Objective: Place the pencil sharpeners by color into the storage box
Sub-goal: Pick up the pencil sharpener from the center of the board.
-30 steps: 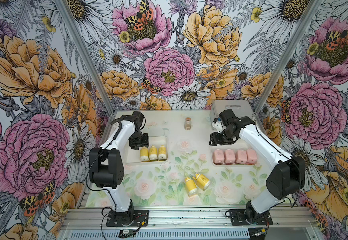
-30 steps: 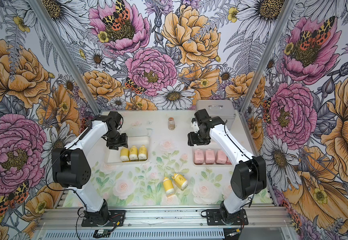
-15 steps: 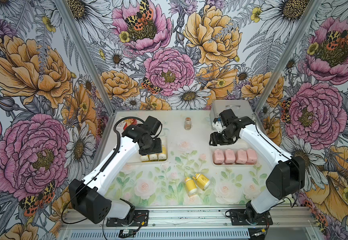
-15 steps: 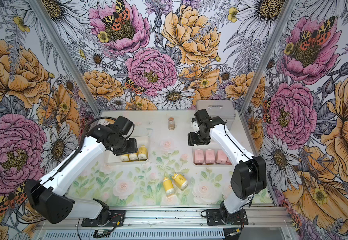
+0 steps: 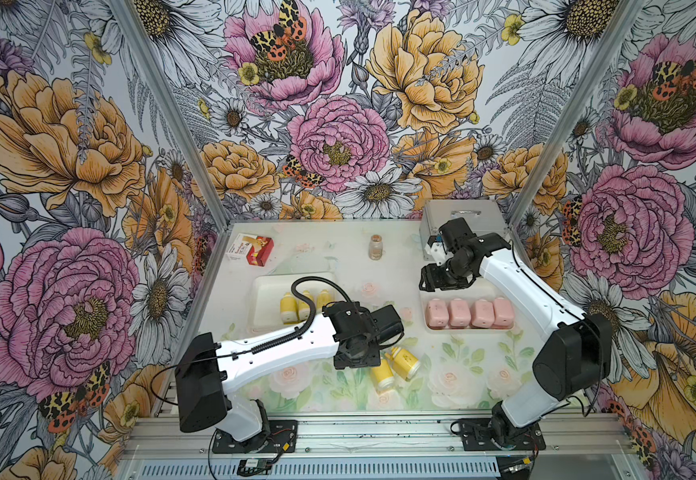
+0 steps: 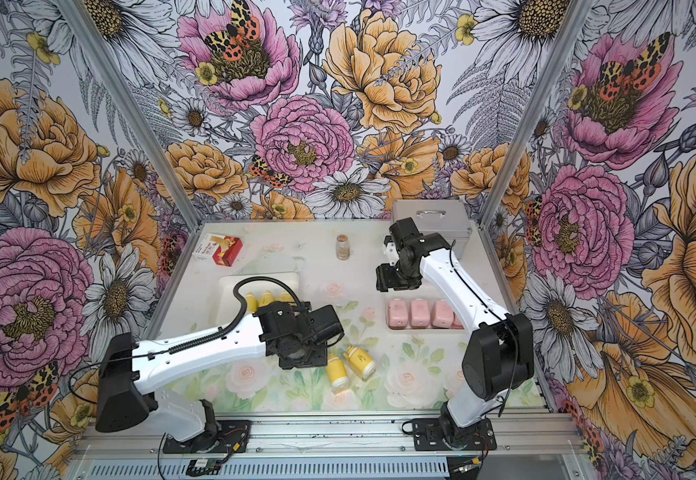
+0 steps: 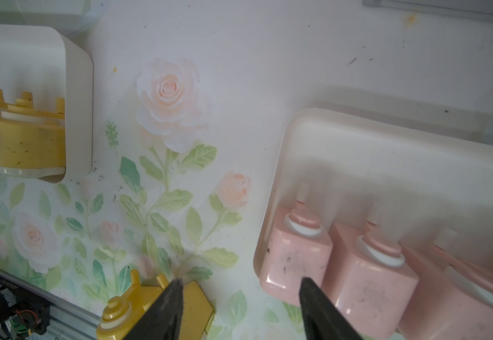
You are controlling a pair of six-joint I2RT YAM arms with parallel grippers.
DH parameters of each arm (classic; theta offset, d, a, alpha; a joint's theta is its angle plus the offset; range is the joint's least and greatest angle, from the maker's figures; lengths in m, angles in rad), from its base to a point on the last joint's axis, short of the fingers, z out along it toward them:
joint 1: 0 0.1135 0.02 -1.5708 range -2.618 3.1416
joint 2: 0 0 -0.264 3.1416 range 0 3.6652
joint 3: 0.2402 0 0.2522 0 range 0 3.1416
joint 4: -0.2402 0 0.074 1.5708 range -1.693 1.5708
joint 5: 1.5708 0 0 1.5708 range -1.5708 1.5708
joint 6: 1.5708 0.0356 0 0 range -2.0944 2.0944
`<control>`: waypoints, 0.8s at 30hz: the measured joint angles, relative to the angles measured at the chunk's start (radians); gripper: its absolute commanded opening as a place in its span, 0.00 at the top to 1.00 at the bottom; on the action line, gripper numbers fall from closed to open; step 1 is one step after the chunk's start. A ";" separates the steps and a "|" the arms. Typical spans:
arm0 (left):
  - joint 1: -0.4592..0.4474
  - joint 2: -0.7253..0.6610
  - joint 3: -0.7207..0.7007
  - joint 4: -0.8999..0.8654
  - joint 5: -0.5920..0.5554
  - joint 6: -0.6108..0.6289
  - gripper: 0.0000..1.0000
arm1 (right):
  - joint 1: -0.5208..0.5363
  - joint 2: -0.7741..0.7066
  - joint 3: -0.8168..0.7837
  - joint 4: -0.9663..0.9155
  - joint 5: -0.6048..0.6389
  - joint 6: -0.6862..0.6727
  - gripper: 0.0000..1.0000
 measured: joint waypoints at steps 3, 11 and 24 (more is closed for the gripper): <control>-0.029 0.077 0.025 0.038 0.005 -0.042 0.37 | -0.010 -0.022 -0.006 0.001 0.008 0.000 0.35; -0.056 0.170 0.067 0.124 0.025 -0.090 0.36 | -0.071 -0.068 -0.012 0.002 0.017 0.012 0.35; -0.068 0.193 0.045 0.191 0.064 -0.126 0.36 | -0.097 -0.084 -0.027 0.003 0.014 0.019 0.35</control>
